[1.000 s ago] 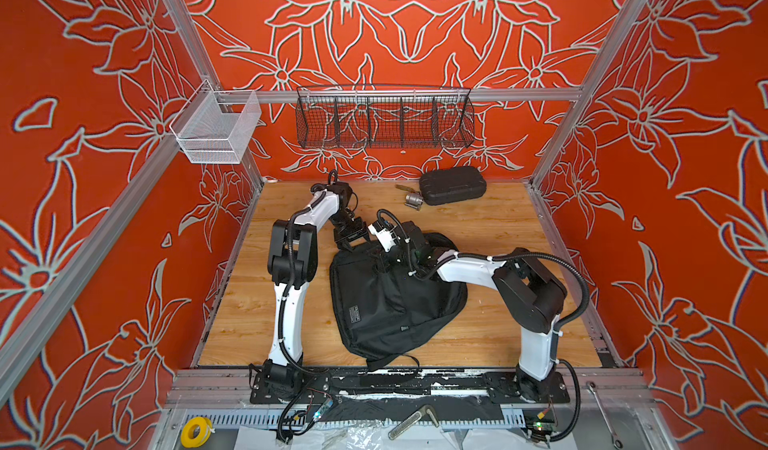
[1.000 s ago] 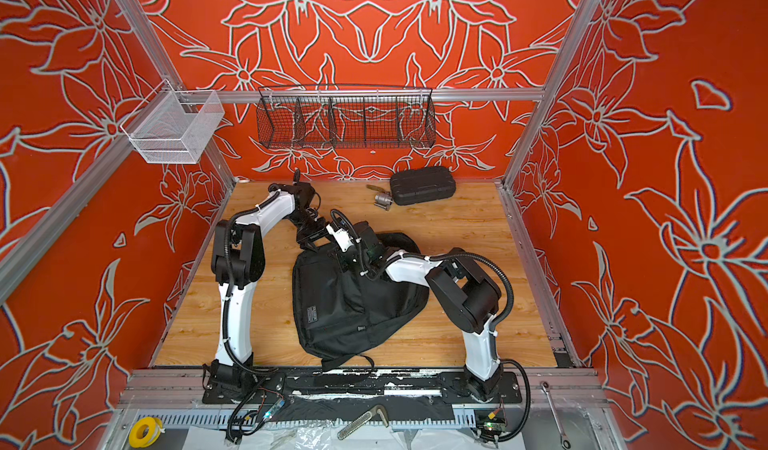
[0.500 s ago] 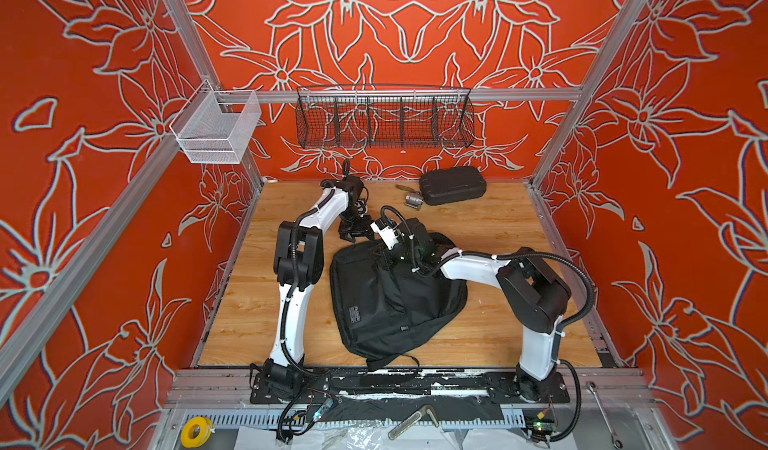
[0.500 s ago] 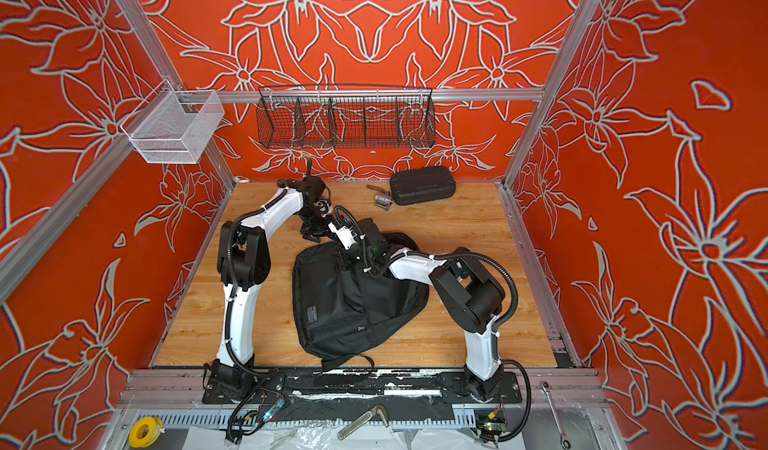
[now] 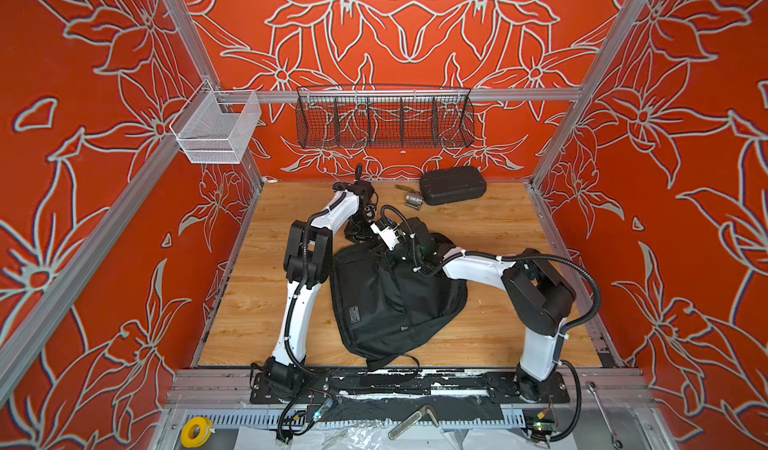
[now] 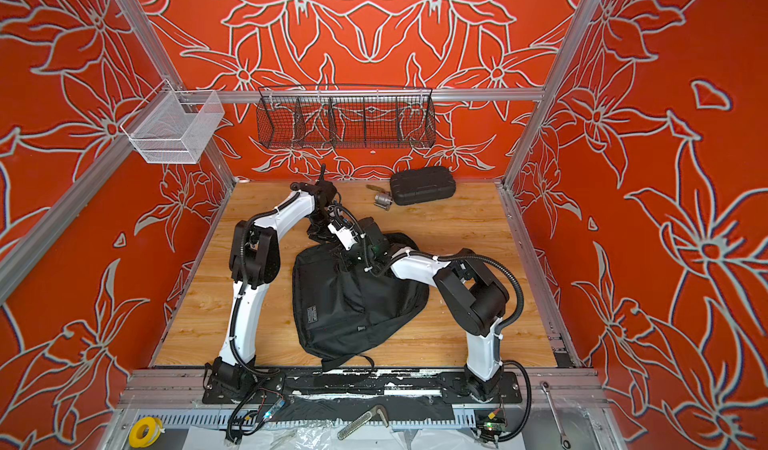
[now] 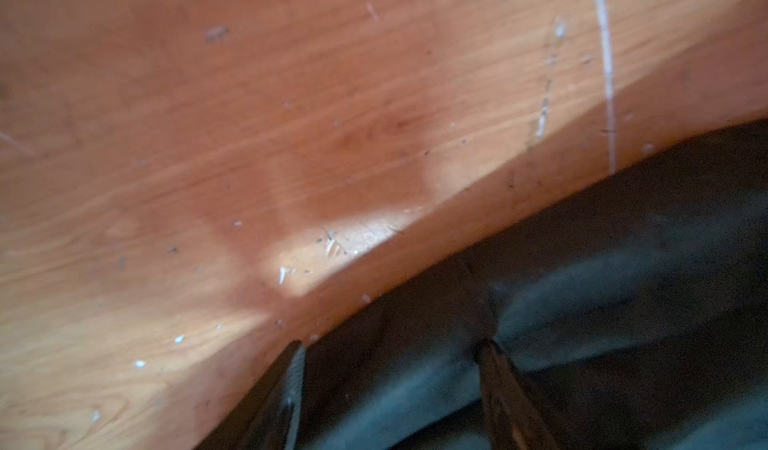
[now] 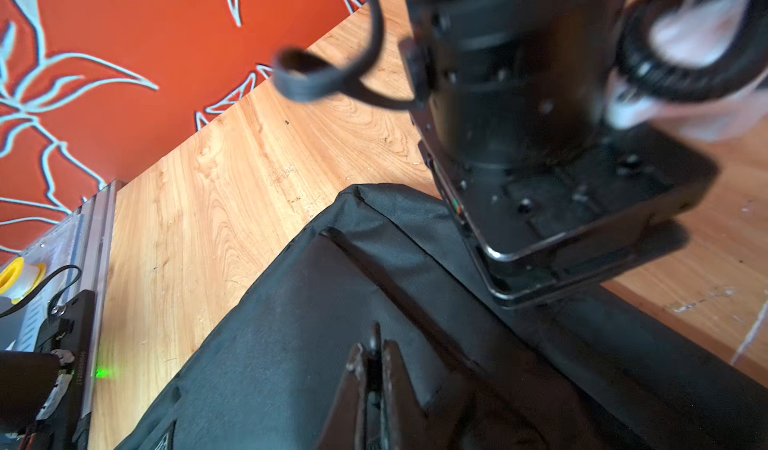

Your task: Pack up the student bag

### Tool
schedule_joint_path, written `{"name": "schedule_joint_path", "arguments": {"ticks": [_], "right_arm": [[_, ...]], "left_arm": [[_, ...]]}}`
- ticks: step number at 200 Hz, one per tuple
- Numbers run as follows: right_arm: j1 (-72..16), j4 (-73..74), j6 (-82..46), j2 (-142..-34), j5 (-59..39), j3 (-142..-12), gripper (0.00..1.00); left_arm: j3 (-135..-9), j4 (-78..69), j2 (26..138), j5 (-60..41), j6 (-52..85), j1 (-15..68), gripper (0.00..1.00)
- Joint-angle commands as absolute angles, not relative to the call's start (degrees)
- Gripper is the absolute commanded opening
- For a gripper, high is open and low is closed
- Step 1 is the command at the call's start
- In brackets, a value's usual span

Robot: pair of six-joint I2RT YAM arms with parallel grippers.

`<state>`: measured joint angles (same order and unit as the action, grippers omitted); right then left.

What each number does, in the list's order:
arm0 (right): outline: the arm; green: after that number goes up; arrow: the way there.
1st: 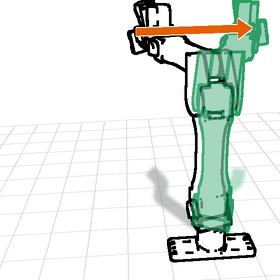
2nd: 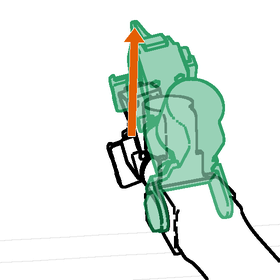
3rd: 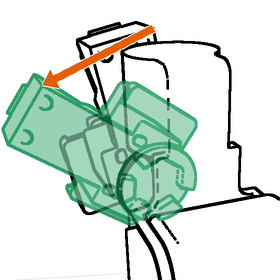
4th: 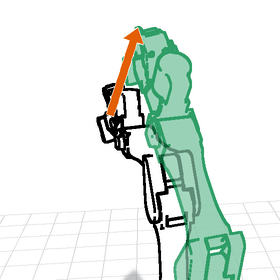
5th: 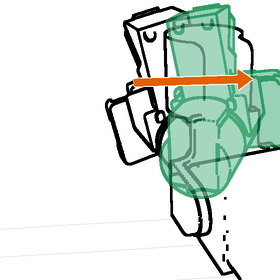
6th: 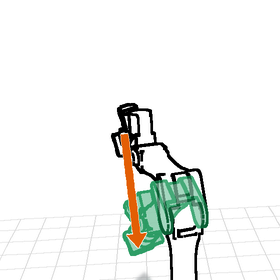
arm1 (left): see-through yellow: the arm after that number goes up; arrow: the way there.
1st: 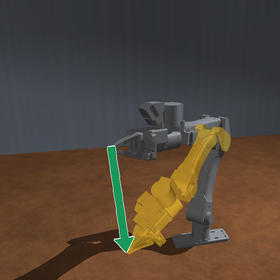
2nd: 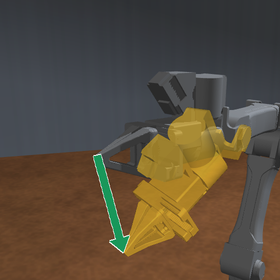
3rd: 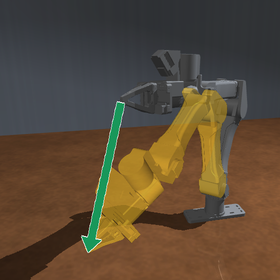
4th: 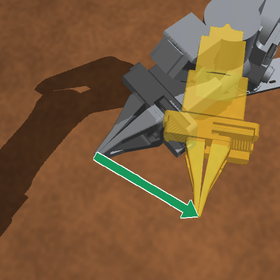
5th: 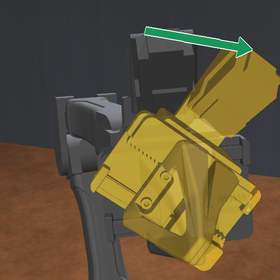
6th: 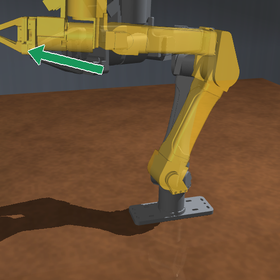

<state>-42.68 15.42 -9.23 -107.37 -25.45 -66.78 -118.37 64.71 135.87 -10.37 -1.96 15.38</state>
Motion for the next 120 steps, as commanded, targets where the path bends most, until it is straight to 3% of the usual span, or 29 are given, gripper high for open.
{"name": "schedule_joint_path", "arguments": {"ticks": [1, 15, 41, 80, 120], "right_arm": [[-42.44, 16.08, -8.09, -104.51, -25.25, -66.54, 0.0], [-42.44, 15.91, -8.34, -104.03, -24.63, -66.38, 0.0], [-42.45, 14.39, -8.56, -103.38, -23.4, -66.61, 0.0], [-42.52, 8.98, -12.0, -103.11, -21.95, -67.92, 0.0], [-43.71, 6.09, -17.21, -101.64, -21.91, -66.08, 0.0]], "left_arm": [[-117.91, 66.7, 138.08, -9.64, -1.97, 15.23, 0.59], [-117.7, 66.56, 138.6, -9.29, -1.22, 15.12, 0.44], [-117.36, 65.14, 137.97, -7.41, 1.81, 14.33, 0.0], [-118.65, 64.44, 135.69, -7.81, 8.33, 9.86, 0.0], [-114.65, 59.07, 132.32, -16.24, 17.28, 1.43, 0.0]]}}
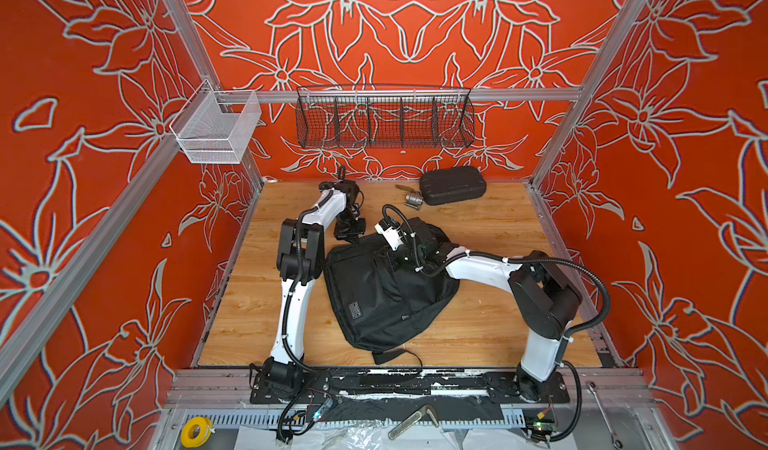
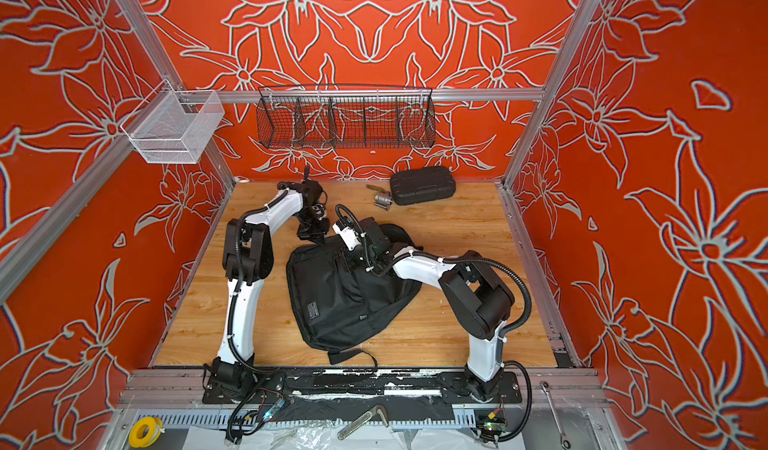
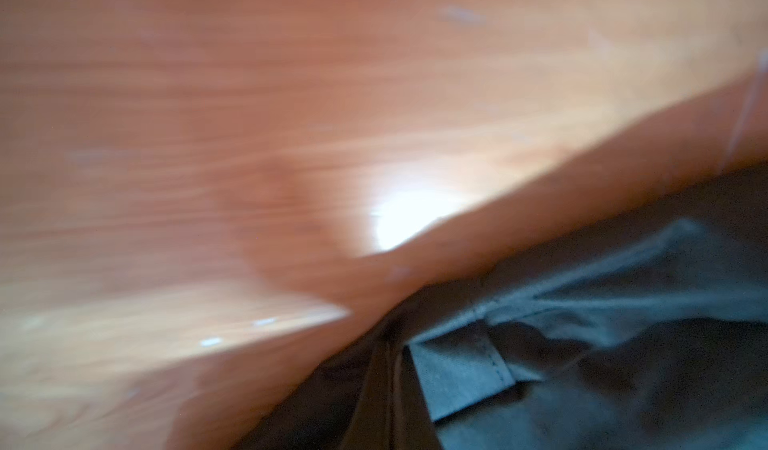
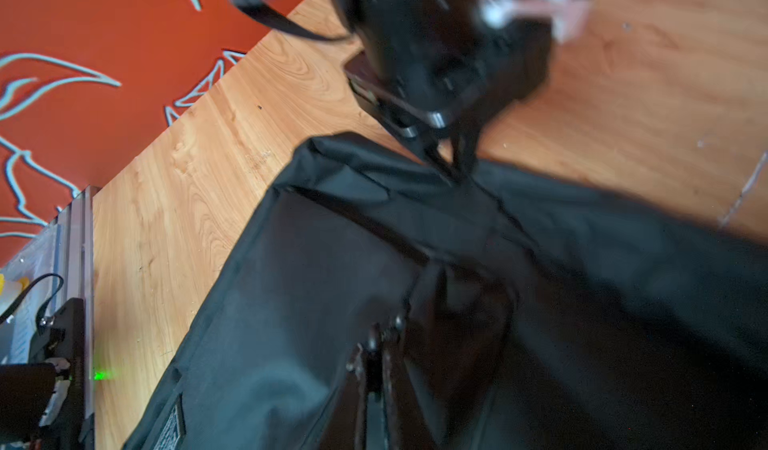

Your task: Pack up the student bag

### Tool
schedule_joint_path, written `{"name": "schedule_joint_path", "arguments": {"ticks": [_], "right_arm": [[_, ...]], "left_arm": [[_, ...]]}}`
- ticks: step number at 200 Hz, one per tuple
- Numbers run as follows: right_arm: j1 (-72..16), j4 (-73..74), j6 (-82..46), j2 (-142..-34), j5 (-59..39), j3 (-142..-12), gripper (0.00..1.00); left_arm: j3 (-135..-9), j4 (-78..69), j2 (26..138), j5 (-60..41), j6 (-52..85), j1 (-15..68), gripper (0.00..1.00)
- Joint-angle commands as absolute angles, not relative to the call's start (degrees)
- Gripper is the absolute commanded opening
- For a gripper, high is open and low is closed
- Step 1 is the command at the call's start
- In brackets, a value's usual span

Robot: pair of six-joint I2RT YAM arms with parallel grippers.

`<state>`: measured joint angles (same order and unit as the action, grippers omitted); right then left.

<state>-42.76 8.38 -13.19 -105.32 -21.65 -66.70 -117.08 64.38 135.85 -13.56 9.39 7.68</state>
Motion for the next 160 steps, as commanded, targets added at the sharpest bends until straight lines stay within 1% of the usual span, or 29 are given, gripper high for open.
{"name": "schedule_joint_path", "arguments": {"ticks": [1, 19, 36, 56, 85, 100, 122, 140, 160], "right_arm": [[-43.74, 6.03, -17.31, -101.57, -21.9, -66.04, 0.0], [-44.25, 3.6, -17.6, -100.69, -21.92, -65.99, 0.0], [-44.53, 0.79, -17.14, -99.9, -22.18, -65.92, 0.0], [-44.6, -0.41, -16.33, -99.36, -20.66, -65.46, 0.0], [-44.49, -6.2, -13.71, -100.85, -19.62, -69.84, 0.0], [-44.37, -8.14, -12.49, -100.45, -19.3, -70.58, 0.0], [-44.06, -9.19, -11.01, -98.84, -21.41, -70.41, 0.0], [-44.17, -10.5, -10.47, -98.71, -24.74, -70.46, 0.0], [-44.15, -11.86, -10.88, -98.47, -25.61, -69.29, 0.0]], "left_arm": [[-114.41, 58.89, 132.25, -16.51, 17.56, 1.15, 0.0], [-112.65, 57.01, 131.86, -19.03, 20.55, -1.65, 0.0], [-111.95, 56.99, 131.67, -17.62, 21.66, -2.85, 0.0], [-110.65, 56.25, 131.32, -18.21, 23.22, -4.25, 0.0], [-107.23, 53.35, 129.6, -20.43, 25.82, -6.33, 0.0], [-107.38, 53.83, 129.61, -19.64, 25.87, -7.52, 0.0], [-108.73, 55.38, 130.34, -17.68, 26.2, -9.22, 0.0], [-107.9, 54.44, 130.28, -18.67, 28.26, -11.25, 0.0], [-107.64, 53.65, 130.26, -19.16, 29.52, -12.43, 0.0]]}}
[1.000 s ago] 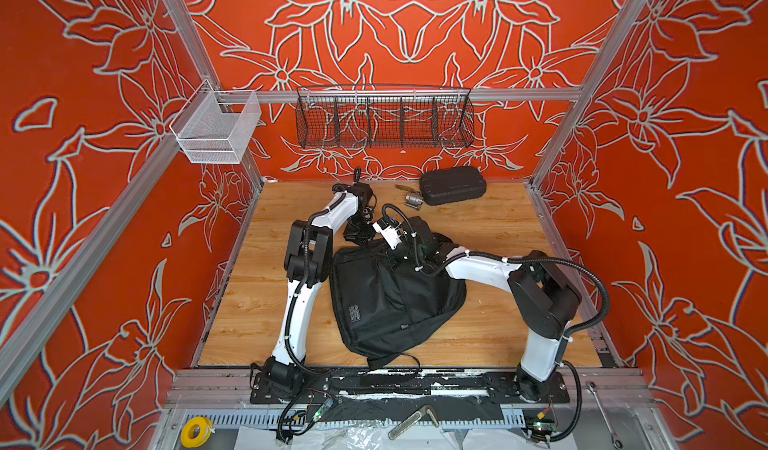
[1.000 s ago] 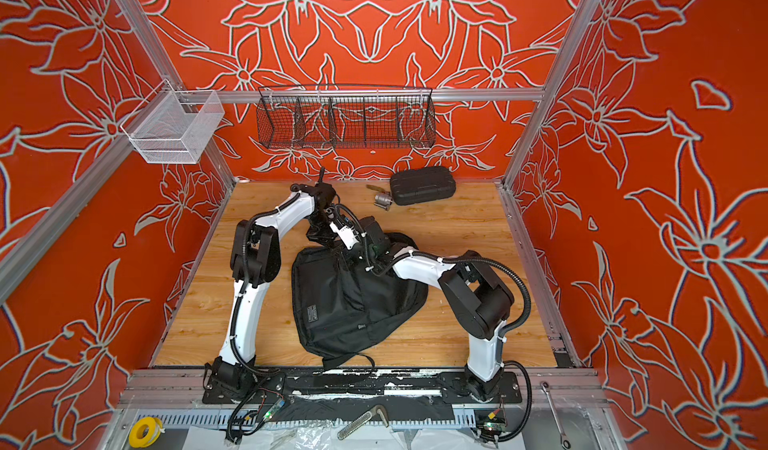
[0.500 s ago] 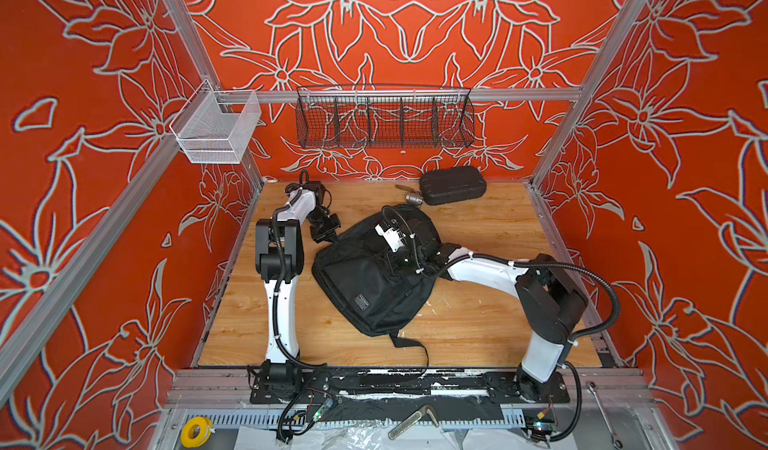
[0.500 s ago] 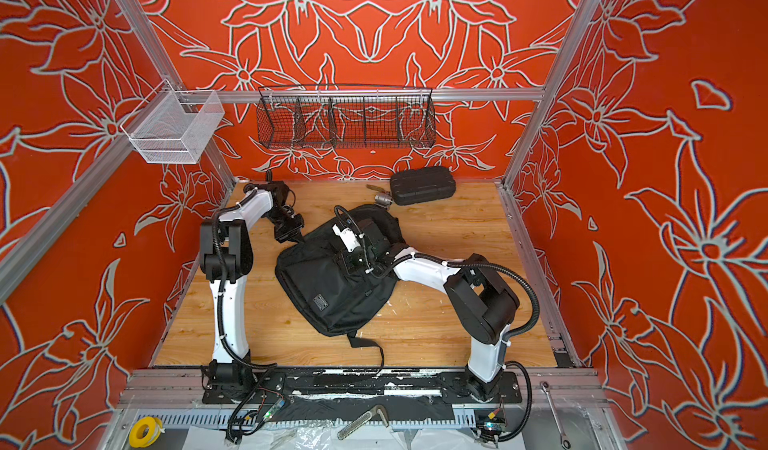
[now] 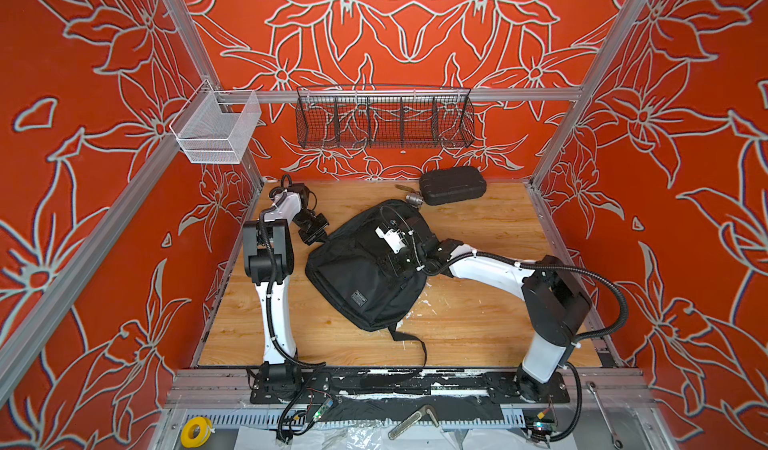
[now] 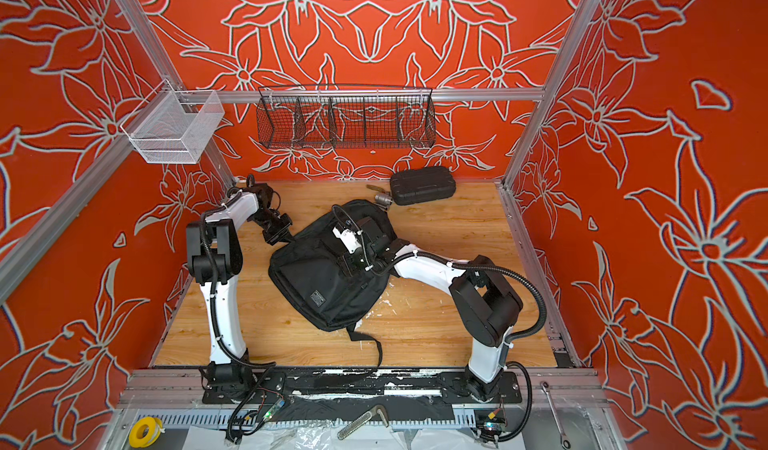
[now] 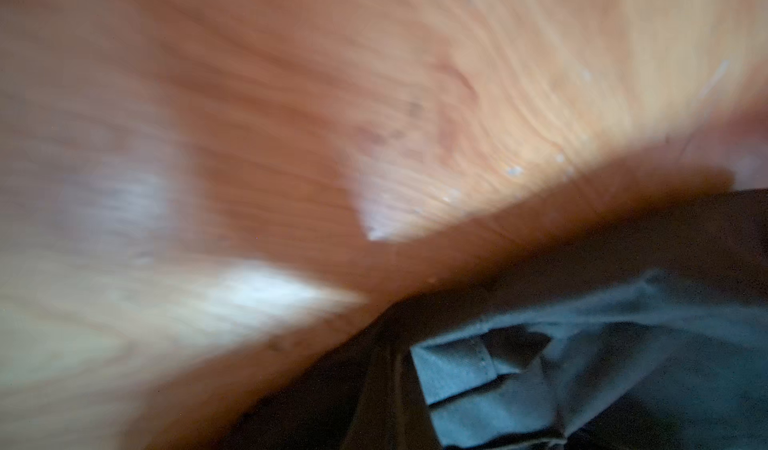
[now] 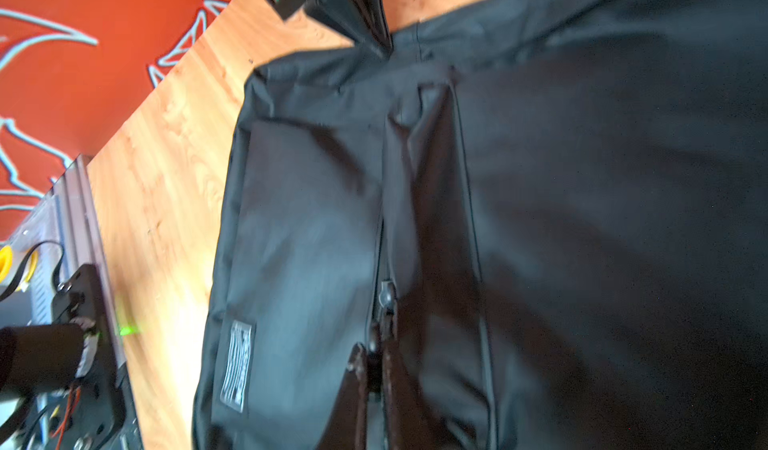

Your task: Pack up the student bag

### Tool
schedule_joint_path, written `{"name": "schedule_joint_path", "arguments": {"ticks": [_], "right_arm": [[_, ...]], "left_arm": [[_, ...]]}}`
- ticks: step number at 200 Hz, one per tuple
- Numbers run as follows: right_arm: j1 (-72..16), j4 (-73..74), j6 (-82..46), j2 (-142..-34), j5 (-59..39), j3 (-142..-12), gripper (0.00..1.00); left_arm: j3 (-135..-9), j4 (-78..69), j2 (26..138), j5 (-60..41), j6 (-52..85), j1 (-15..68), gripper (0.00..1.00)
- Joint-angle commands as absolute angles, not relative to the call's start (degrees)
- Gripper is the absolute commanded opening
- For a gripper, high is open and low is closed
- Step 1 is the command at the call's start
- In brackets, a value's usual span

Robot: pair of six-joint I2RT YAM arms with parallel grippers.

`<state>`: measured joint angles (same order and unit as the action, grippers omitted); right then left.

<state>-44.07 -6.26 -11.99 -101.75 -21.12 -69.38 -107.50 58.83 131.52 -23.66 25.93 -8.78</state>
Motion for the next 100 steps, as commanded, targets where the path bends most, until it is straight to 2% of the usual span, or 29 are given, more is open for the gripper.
{"name": "schedule_joint_path", "arguments": {"ticks": [1, 66, 100], "right_arm": [[-44.18, -11.86, -10.93, -98.41, -25.55, -69.14, 0.0], [-43.84, -15.43, -8.12, -93.95, -20.02, -64.86, 0.0], [-43.78, -14.57, -8.78, -94.16, -21.68, -62.47, 0.0]], "left_arm": [[-107.7, 53.63, 130.26, -19.16, 29.53, -12.5, 0.0], [-108.92, 54.26, 129.93, -18.87, 30.41, -14.41, 0.0], [-107.14, 51.47, 129.64, -24.65, 29.98, -14.33, 0.0]]}}
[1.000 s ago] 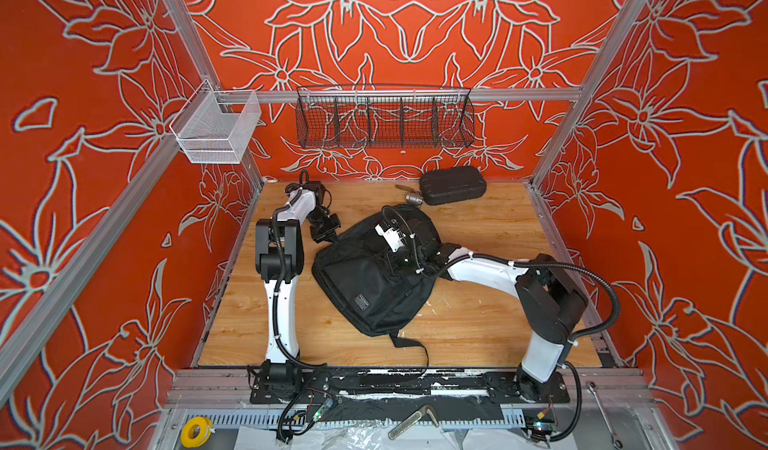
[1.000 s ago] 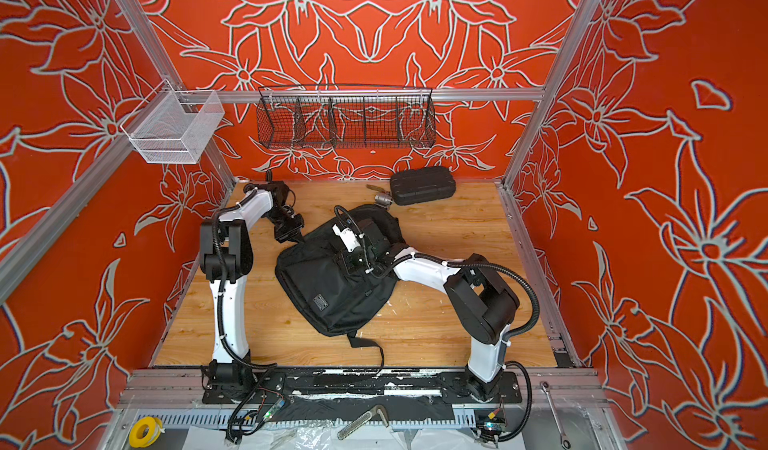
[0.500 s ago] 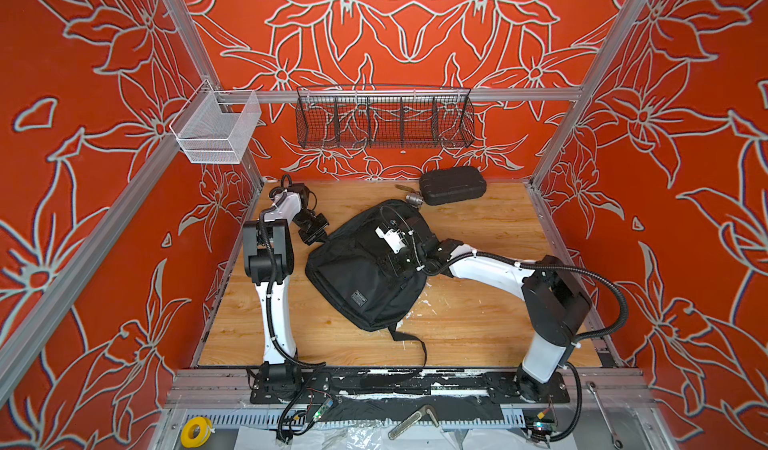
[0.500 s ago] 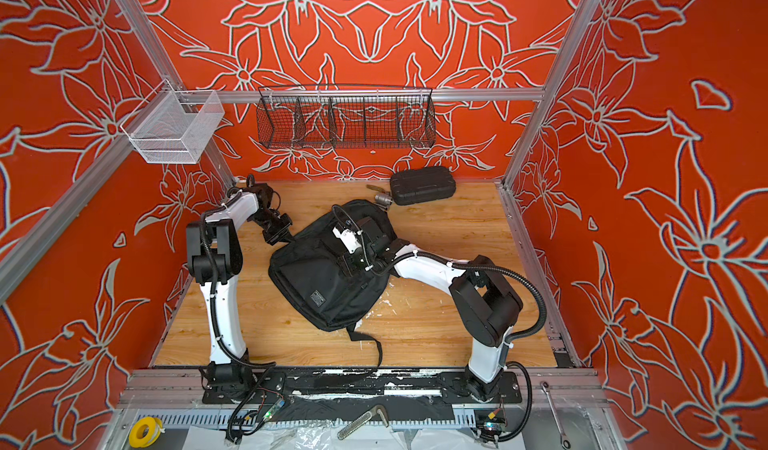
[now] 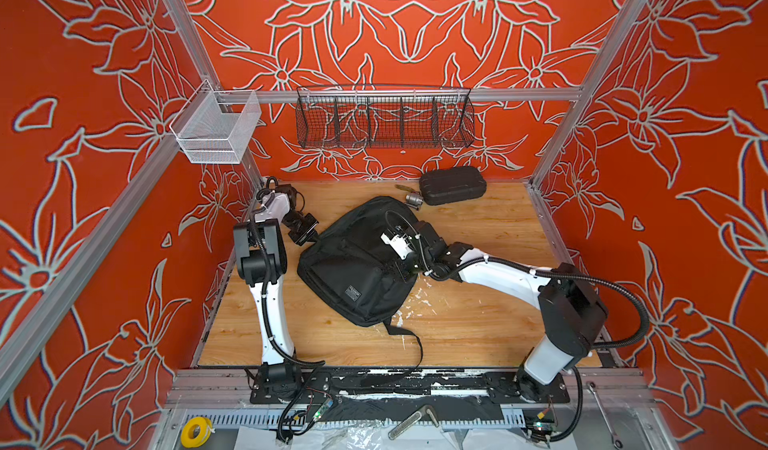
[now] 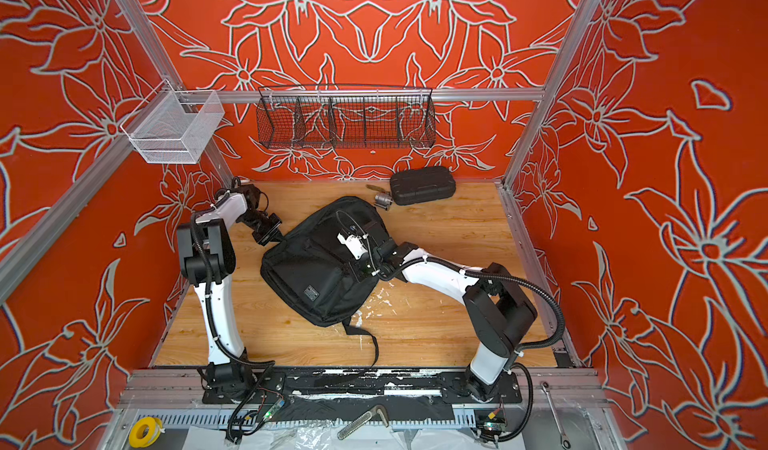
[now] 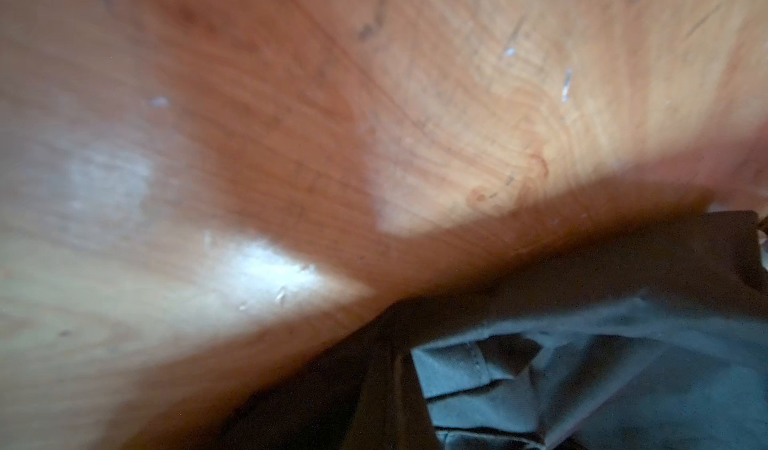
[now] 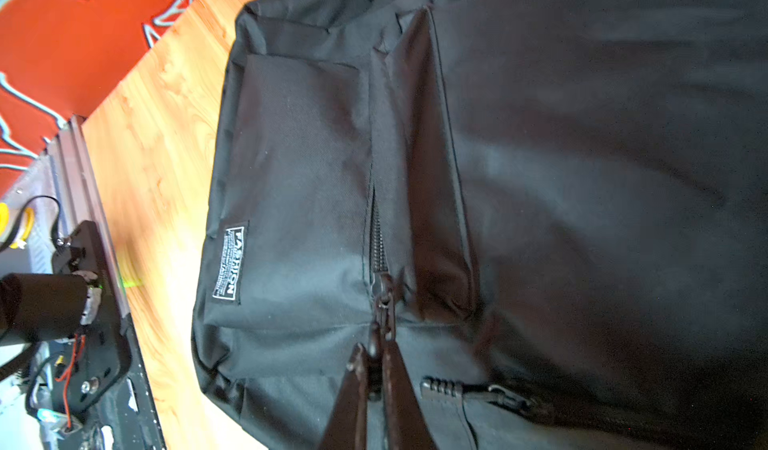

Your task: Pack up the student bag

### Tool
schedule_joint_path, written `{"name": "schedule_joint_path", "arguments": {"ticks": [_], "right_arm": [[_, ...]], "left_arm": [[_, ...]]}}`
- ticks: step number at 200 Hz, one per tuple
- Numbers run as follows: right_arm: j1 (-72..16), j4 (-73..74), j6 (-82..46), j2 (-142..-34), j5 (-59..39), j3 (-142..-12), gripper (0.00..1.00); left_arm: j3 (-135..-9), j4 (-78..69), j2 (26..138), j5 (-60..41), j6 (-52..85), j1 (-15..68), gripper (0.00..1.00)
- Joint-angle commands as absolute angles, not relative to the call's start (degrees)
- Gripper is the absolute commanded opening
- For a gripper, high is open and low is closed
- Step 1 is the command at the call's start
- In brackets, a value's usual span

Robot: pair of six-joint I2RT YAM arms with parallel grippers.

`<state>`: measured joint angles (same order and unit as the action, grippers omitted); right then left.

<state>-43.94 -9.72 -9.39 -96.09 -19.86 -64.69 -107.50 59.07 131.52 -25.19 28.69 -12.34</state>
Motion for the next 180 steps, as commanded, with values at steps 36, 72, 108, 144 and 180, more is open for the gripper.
{"name": "schedule_joint_path", "arguments": {"ticks": [36, 72, 108, 144, 180], "right_arm": [[-44.72, -9.22, -9.5, -94.62, -25.71, -61.19, 0.0], [-46.92, -3.06, -14.32, -97.81, -20.9, -62.71, 0.0], [-47.9, 3.84, -19.04, -97.72, -10.82, -62.23, 0.16], [-47.68, 0.97, -12.53, -92.92, -1.66, -62.64, 0.47], [-46.63, -0.69, -8.29, -89.12, 2.39, -63.81, 0.64]], "left_arm": [[-112.37, 55.64, 131.49, -28.46, 20.59, -8.39, 0.0], [-120.66, 59.39, 134.74, -28.64, 14.98, -0.16, 0.0], [-128.09, 62.57, 136.7, -26.72, 13.18, 4.45, 0.0], [-127.01, 61.03, 133.69, -26.99, 9.1, 8.08, 0.08], [-129.82, 61.7, 133.16, -31.87, 10.32, 9.1, 0.36]]}}
